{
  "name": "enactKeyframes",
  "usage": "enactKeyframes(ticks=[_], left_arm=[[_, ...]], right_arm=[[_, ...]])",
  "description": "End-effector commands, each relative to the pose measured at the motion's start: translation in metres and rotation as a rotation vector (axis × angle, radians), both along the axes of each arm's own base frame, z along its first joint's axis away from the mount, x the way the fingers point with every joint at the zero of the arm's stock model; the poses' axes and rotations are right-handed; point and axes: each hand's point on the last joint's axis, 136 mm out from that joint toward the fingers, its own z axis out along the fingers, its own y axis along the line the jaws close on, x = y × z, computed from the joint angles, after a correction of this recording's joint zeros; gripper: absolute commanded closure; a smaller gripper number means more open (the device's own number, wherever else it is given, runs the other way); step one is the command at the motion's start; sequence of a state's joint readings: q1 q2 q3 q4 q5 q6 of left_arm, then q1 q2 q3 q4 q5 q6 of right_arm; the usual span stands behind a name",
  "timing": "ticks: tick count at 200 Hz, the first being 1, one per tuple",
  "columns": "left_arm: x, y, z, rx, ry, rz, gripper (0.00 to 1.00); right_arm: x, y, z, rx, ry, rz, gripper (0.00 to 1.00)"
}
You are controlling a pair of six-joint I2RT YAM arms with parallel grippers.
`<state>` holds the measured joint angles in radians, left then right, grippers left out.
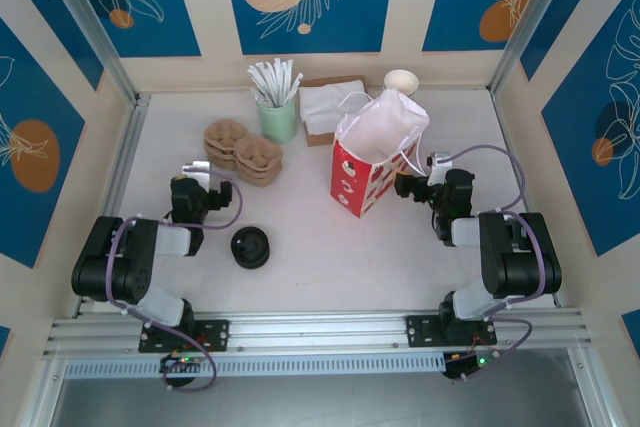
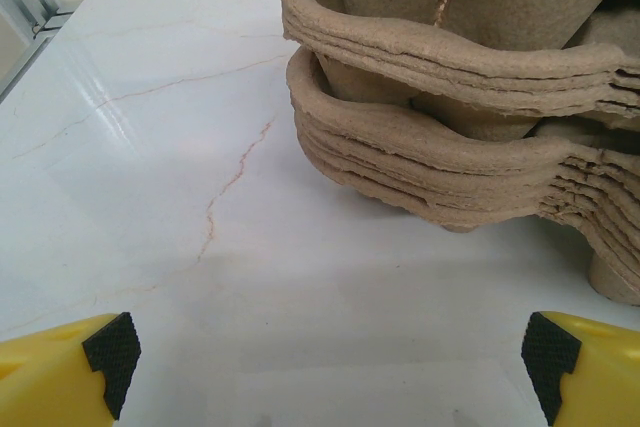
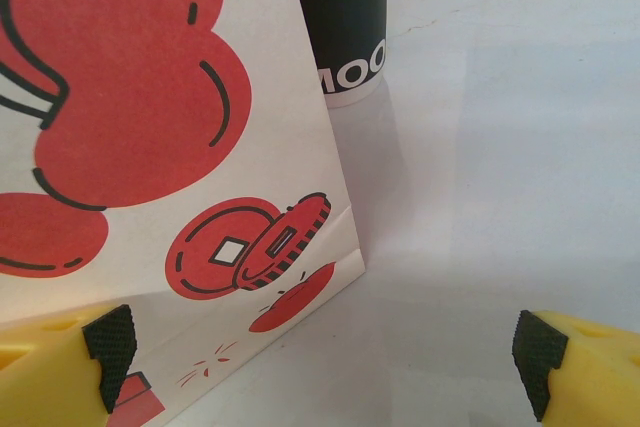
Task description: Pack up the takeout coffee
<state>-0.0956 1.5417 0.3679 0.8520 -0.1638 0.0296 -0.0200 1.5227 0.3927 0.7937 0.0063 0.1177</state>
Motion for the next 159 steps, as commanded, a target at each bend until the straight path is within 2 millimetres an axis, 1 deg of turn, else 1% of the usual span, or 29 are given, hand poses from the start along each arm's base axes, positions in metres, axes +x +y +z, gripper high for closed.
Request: enactKeyframes(ticks=[1,23,33,44,50,61,77,86,91,96,100,103,108,109,113,132,142,159], left_arm=[[0.007,-0.002,0.011,-0.007,-0.033,-0.016,0.01],[0.006,-0.002,0.011,-0.006,-0.034,-0.017,0.01],[0.006,-0.004,0.015,-0.003,-0.035,-0.028,0.01],[0.005,-0.011,0.024,0.005,-0.022,-0.064,0.01],[0.002,-0.010,0.031,0.009,-0.009,-0.055,0.01],[-0.004,-0.002,0.042,0.000,0.002,0.004,0.01],[-0.018,0.007,0.061,-0.014,-0.012,0.064,0.01],[-0.026,0.012,0.073,-0.021,-0.028,0.090,0.01],[-0.031,0.015,0.079,-0.026,-0.037,0.105,0.01],[-0.036,0.017,0.087,-0.031,-0.048,0.119,0.01],[-0.039,0.019,0.095,-0.035,-0.068,0.128,0.01],[-0.042,0.019,0.097,-0.035,-0.065,0.129,0.01],[-0.046,0.021,0.108,-0.038,-0.087,0.133,0.01],[-0.047,0.021,0.107,-0.037,-0.079,0.133,0.01],[-0.050,0.021,0.116,-0.042,-0.097,0.135,0.01],[-0.067,0.029,0.145,-0.067,-0.123,0.180,0.01],[-0.076,0.034,0.155,-0.093,-0.119,0.220,0.01],[-0.089,0.045,0.171,-0.166,-0.099,0.315,0.01]], right_arm=[[0.007,0.001,0.012,-0.014,-0.044,0.021,0.01],[0.008,-0.004,0.013,-0.011,-0.044,-0.009,0.01],[0.007,-0.005,0.017,-0.007,-0.046,-0.016,0.01],[0.003,-0.005,0.022,-0.004,-0.056,-0.012,0.01],[0.000,-0.005,0.026,-0.004,-0.070,-0.013,0.01],[-0.005,-0.006,0.033,-0.006,-0.098,-0.021,0.01],[-0.010,-0.015,0.041,-0.012,-0.090,-0.073,0.01],[-0.014,-0.019,0.040,-0.028,-0.048,-0.094,0.01],[-0.016,-0.023,0.040,-0.035,-0.029,-0.119,0.01],[-0.019,-0.029,0.036,-0.039,0.005,-0.153,0.01],[-0.022,-0.033,0.034,-0.040,0.023,-0.175,0.01],[-0.024,-0.036,0.034,-0.041,0.034,-0.191,0.01],[-0.028,-0.040,0.033,-0.040,0.046,-0.214,0.01],[-0.030,-0.041,0.032,-0.040,0.051,-0.216,0.01],[-0.033,-0.044,0.031,-0.041,0.063,-0.232,0.01],[-0.051,-0.062,0.029,-0.045,0.117,-0.337,0.01],[-0.062,-0.073,0.027,-0.046,0.149,-0.402,0.01],[-0.078,-0.095,0.031,-0.031,0.195,-0.527,0.01]])
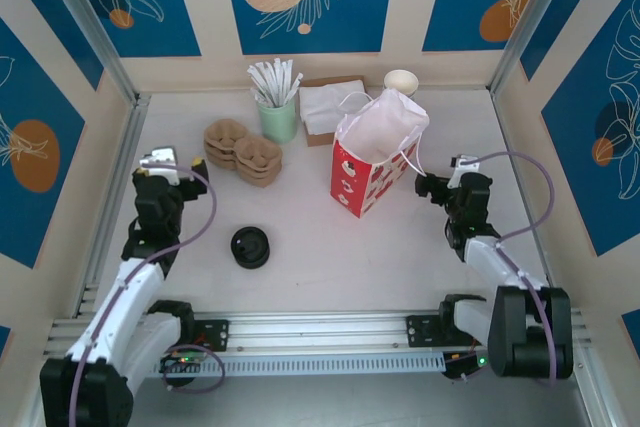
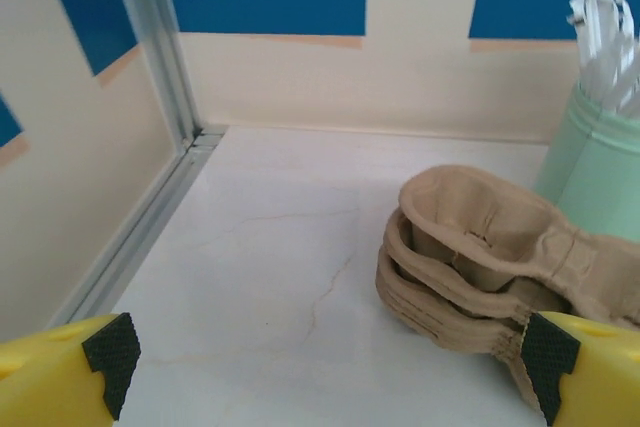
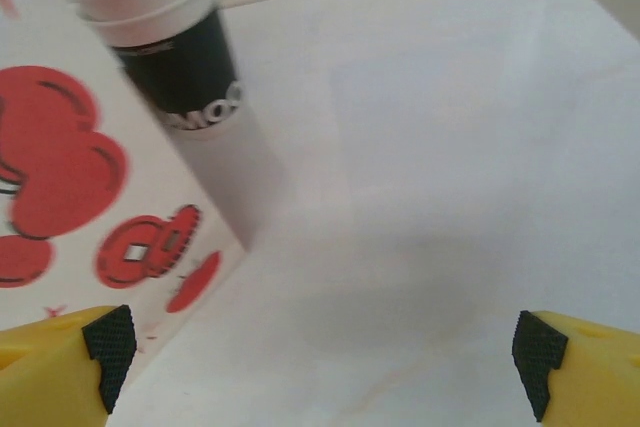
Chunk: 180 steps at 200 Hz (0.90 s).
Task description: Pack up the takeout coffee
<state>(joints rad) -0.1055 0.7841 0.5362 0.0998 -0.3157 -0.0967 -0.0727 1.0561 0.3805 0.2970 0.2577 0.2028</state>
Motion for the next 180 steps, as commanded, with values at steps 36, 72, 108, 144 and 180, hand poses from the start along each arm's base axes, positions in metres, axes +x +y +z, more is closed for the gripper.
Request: enactKeyframes(ticks=[36,72,108,144,180], left_arm=[[-0.037,0.022,0.033,-0.194,0.207,0.213,0.01],[-0.027,-0.005,0.055,-0.269,0.272,0.082,0.01],[-0.027,-0.032,0.059,-0.254,0.372,-0.081,0.01],[-0.040,-0.048,0.053,-0.258,0.414,-0.187,0.01],[-0.047,-0.053,0.043,-0.248,0.455,-0.223,0.01]], right_arm=[[-0.054,-0.073,0.025,0.203,0.192,-0.448,0.01],[-0.034,-0.053,0.083,0.486,0.208,-0.369,0.01],[0.021,-0.012,0.141,0.571,0.258,-0.148,0.04],[0.077,0.018,0.169,0.566,0.340,-0.039,0.10],[0.126,0.035,0.173,0.524,0.398,0.003,0.26]])
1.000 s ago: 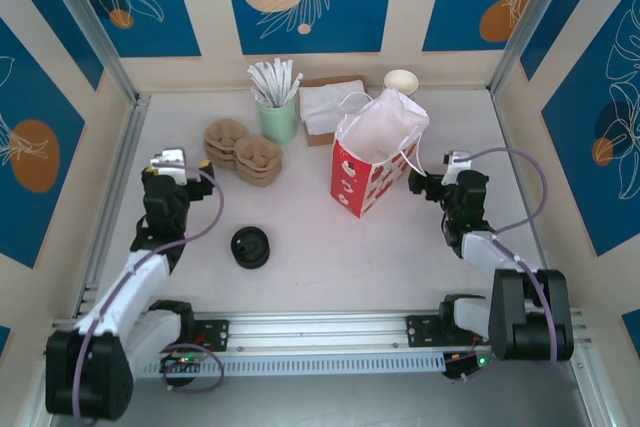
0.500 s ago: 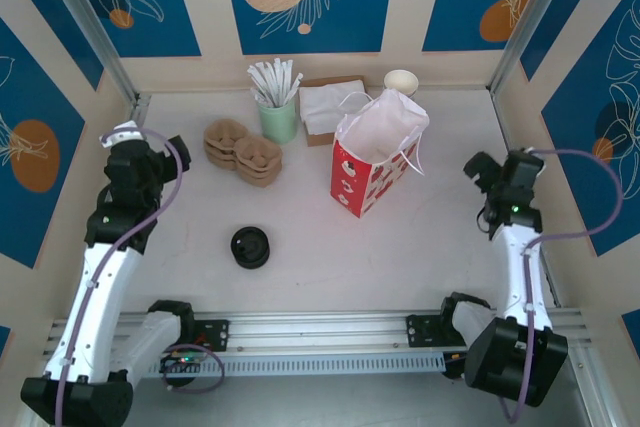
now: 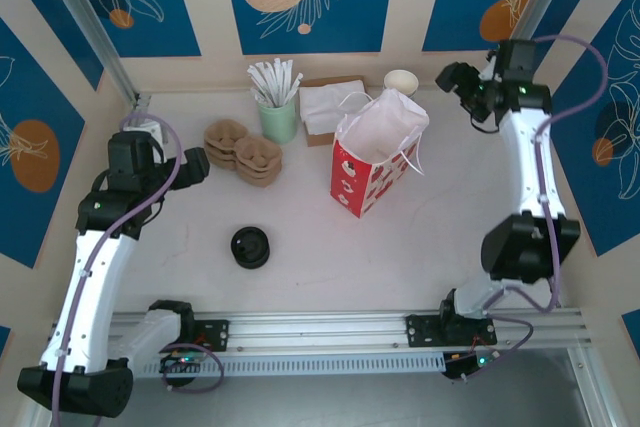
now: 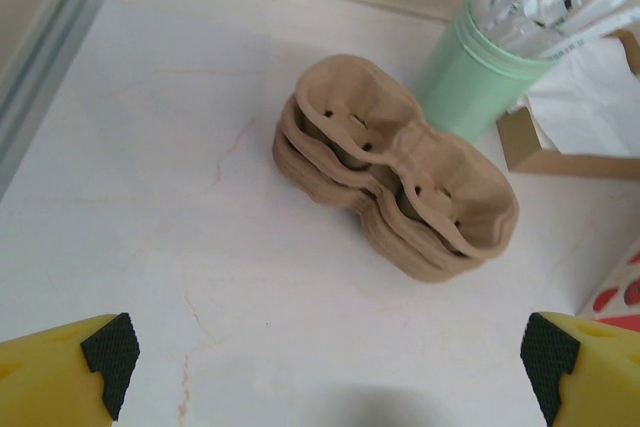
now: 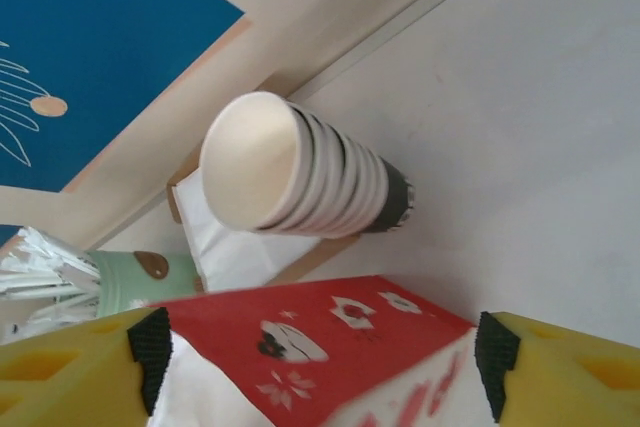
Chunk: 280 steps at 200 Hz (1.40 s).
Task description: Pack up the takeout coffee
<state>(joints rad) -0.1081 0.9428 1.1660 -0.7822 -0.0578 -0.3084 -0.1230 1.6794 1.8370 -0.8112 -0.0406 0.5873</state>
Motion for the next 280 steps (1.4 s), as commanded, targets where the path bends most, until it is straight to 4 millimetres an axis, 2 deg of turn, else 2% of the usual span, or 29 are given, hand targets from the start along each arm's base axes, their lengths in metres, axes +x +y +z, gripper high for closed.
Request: enactKeyframes(ticks=[1,43,79,121,158,199,247,280], left_arm=[[-0.011,-0.012,-0.007,-0.001,0.040,-0.082,0.01],[-0.013,-0.012,-0.017,0.002,0.070,-0.086,0.01],[-0.011,-0.011,-0.027,0.015,0.098,-0.088,0.01],[-0.008,-0.011,-0.035,0.016,0.121,-0.085,0.01],[-0.005,-0.011,-0.041,0.016,0.136,-0.079,0.01],[-0.006,-0.007,-0.033,0.042,0.117,-0.071,0.01],[-0.008,-0.006,-0.033,0.047,0.122,-0.066,0.01],[-0.008,-0.006,-0.026,0.047,0.104,-0.071,0.01]], right_arm=[[0.003,0.016,-0.013,0.019,0.110,0.051,0.26],[0.043,0.024,-0.034,-0.003,0.151,0.085,0.44],[0.067,0.029,-0.058,-0.030,0.196,0.105,0.48],[0.084,0.043,-0.068,-0.026,0.186,0.146,0.57],[0.095,0.049,-0.074,-0.023,0.181,0.158,0.65],[0.102,0.050,-0.080,-0.029,0.177,0.155,0.66],[0.106,0.050,-0.085,-0.049,0.179,0.147,0.73],[0.107,0.048,-0.080,-0.085,0.169,0.135,0.87]])
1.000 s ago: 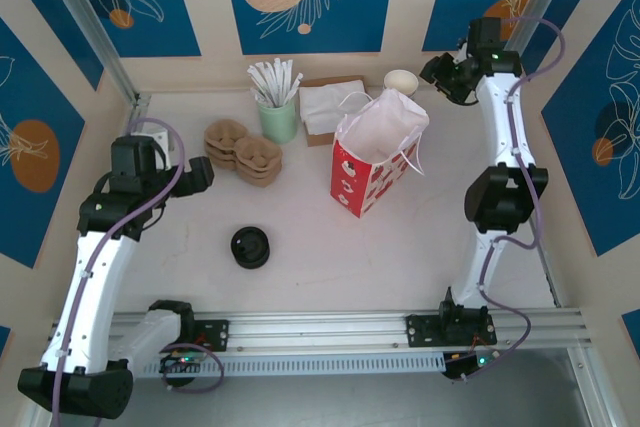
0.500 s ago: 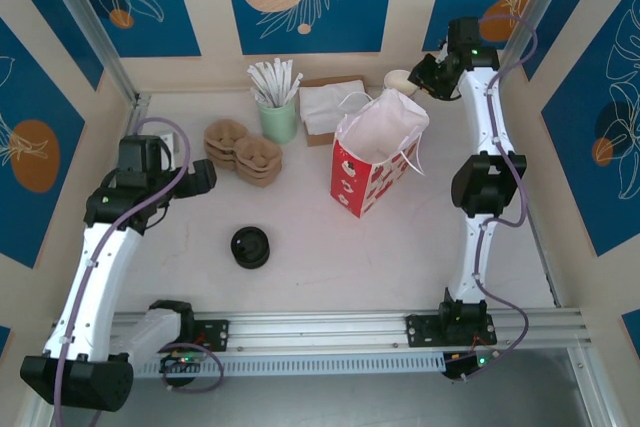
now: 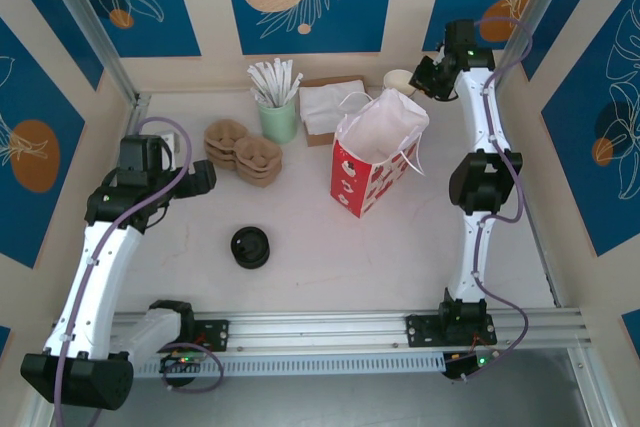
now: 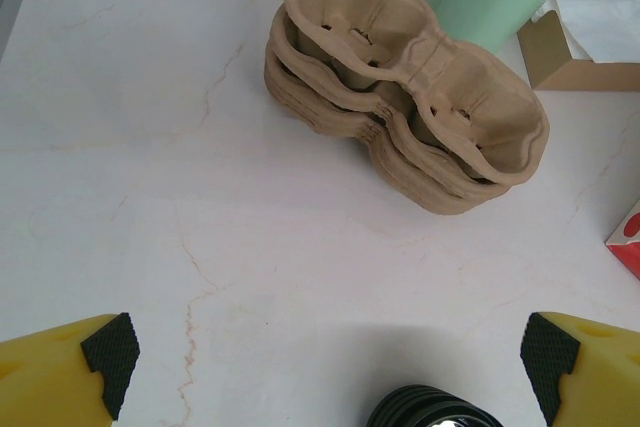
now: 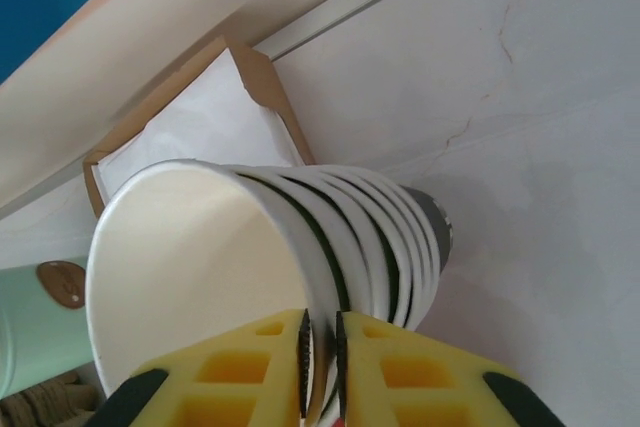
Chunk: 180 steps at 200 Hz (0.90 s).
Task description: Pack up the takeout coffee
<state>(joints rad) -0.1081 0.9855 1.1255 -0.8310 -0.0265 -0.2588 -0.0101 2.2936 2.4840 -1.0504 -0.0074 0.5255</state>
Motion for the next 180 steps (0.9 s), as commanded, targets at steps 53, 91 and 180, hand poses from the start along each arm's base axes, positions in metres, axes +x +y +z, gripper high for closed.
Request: enactKeyframes(ticks=[53,91,180], left_arm=[[-0.004,0.001,0.008,0.022,-0.007,-0.005,0.01],[-0.005,0.002,0.007,0.027,0.001,0.001,0.01],[-0.008,0.000,0.015,0.009,-0.012,-0.003,0.01]], right_arm=[[-0.003,0.004,0.045,-0.043,-0.090,0.014,1.00],[-0.009,0.003,0.076,-0.050,-0.157,0.014,1.00],[-0.050,0.001,0.169,-0.034,-0.331,0.007,1.00]])
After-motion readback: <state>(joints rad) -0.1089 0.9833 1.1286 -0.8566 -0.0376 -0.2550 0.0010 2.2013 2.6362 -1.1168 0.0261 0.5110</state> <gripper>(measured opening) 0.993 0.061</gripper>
